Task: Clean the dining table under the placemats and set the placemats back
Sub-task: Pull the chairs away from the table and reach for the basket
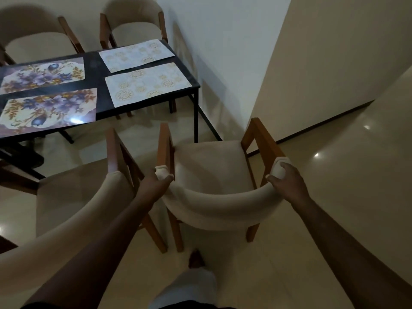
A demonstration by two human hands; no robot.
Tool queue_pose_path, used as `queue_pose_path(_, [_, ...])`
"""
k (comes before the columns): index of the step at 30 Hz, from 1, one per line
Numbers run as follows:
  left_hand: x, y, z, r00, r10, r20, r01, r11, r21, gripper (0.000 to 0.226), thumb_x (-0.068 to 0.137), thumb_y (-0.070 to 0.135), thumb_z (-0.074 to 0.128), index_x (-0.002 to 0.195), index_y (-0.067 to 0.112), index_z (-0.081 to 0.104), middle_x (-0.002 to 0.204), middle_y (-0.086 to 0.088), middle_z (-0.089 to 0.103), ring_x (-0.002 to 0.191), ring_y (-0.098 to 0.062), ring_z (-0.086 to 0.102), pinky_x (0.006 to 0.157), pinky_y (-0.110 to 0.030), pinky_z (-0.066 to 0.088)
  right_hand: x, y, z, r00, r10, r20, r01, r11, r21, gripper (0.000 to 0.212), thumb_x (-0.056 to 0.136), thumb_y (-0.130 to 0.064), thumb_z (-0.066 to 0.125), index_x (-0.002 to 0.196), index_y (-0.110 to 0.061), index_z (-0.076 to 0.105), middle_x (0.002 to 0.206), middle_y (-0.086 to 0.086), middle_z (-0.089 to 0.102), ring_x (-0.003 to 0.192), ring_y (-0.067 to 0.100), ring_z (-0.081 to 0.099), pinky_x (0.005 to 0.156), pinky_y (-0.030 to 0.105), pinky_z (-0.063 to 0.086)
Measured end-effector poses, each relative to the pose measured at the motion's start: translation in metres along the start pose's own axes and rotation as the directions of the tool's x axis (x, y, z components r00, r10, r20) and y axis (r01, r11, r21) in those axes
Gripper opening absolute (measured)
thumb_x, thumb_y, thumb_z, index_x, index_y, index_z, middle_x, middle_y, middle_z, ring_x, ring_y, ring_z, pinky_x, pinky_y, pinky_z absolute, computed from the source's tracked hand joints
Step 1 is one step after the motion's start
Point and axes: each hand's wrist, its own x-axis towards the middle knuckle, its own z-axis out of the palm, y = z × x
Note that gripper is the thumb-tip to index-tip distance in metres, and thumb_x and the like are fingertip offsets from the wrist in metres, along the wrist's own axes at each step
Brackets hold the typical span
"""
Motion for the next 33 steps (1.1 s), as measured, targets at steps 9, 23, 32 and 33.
queue_pose_path(9, [0.06,0.006,0.026,0.968,-0.251,0.014,0.25,0.967,0.047,0.08,0.094,0.031,0.076,0.156,0.008,0.032,0.149,-0.021,0.049,0.133,-0.042,0.053,0.1,-0.051,0.05,0.087,0.024,-0.001,0.955,0.277,0.111,-0.272,0.961,-0.053,0.07,0.092,-0.034,0.075,0.149,-0.007,0.043,0.14,0.021,0.057,0.128,0.038,0.056,0.095,0.042,0.046])
queue_pose_path(23, [0.064,0.013,0.024,0.961,-0.265,-0.079,0.276,0.936,0.219,0.068,0.09,0.03,0.076,0.146,0.006,0.046,0.133,-0.017,0.062,0.105,-0.024,0.059,0.084,-0.036,0.048,0.175,0.047,-0.004,0.858,0.37,0.357,-0.375,0.925,-0.059,0.032,0.078,-0.015,0.081,0.106,-0.004,0.069,0.095,0.015,0.074,0.086,0.037,0.073,0.076,0.052,0.064])
queue_pose_path(32, [0.06,0.007,0.022,0.938,-0.304,-0.169,0.329,0.932,0.151,0.065,0.086,0.032,0.078,0.143,0.01,0.055,0.127,-0.014,0.068,0.106,-0.027,0.065,0.083,-0.037,0.05,0.206,0.032,0.007,0.895,0.28,0.347,-0.262,0.96,-0.099,0.015,0.083,-0.01,0.076,0.085,-0.016,0.062,0.088,0.012,0.063,0.08,0.036,0.062,0.07,0.046,0.061])
queue_pose_path(33, [0.059,0.007,0.021,0.934,-0.31,-0.177,0.336,0.932,0.138,0.064,0.087,0.031,0.078,0.142,0.01,0.055,0.127,-0.014,0.068,0.105,-0.026,0.064,0.083,-0.036,0.048,0.21,0.026,0.012,0.9,0.287,0.327,-0.265,0.958,-0.11,0.017,0.082,-0.008,0.076,0.079,-0.014,0.061,0.083,0.011,0.061,0.074,0.033,0.06,0.067,0.044,0.06])
